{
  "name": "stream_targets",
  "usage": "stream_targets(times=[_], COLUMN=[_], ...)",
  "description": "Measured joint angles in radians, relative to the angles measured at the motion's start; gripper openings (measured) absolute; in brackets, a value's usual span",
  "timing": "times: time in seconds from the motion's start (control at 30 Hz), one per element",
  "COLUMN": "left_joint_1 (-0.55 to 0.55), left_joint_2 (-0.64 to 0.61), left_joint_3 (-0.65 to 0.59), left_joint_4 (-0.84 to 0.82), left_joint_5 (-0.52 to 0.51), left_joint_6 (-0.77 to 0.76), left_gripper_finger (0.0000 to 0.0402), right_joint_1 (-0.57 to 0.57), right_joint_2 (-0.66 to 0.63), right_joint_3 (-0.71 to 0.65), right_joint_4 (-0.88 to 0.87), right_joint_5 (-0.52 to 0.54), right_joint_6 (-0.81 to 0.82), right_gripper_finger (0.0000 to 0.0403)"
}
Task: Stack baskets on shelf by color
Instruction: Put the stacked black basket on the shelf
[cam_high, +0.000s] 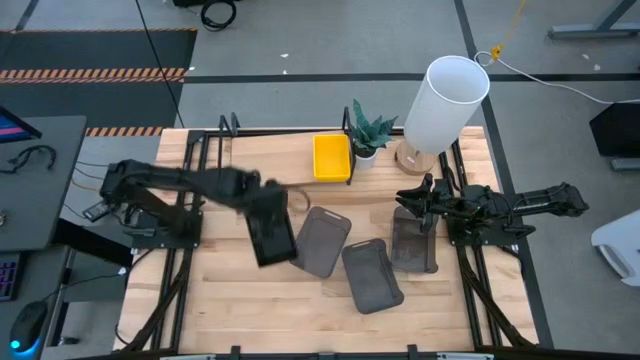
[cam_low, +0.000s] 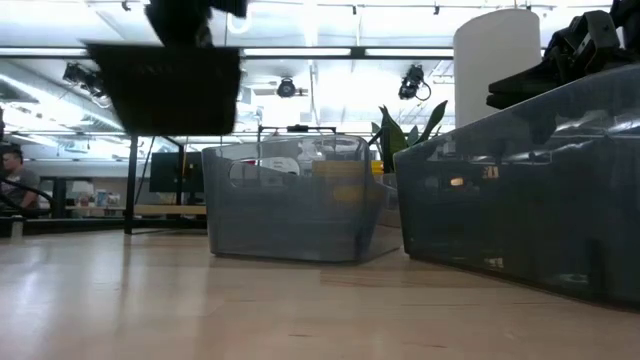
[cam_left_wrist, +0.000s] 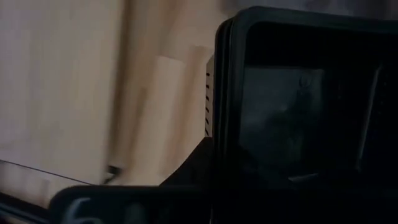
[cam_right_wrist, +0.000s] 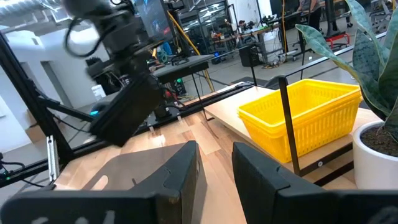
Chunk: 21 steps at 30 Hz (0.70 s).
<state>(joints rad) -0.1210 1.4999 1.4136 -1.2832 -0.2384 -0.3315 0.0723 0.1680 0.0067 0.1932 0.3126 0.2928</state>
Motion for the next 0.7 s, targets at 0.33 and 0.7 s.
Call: stream_targets(times=[0.33,0.7], left_joint_1=[0.386,0.693], left_joint_2=[-0.01,0.014], left_joint_3=[0.0,0.001], left_joint_4=[0.107,0.328], left_joint_5=[0.131,0.278], left_joint_6=[0.464,0.784], left_gripper_finger=[0.002,0.0019], right_joint_1=[0.0,0.0], right_joint_2=[0.0,0.0], right_joint_3=[0.0,0.0], right_joint_4=[0.0,0.0], right_joint_5=[0.0,0.0], right_joint_6=[0.0,0.0], right_gripper_finger=[0.0109,0.0109])
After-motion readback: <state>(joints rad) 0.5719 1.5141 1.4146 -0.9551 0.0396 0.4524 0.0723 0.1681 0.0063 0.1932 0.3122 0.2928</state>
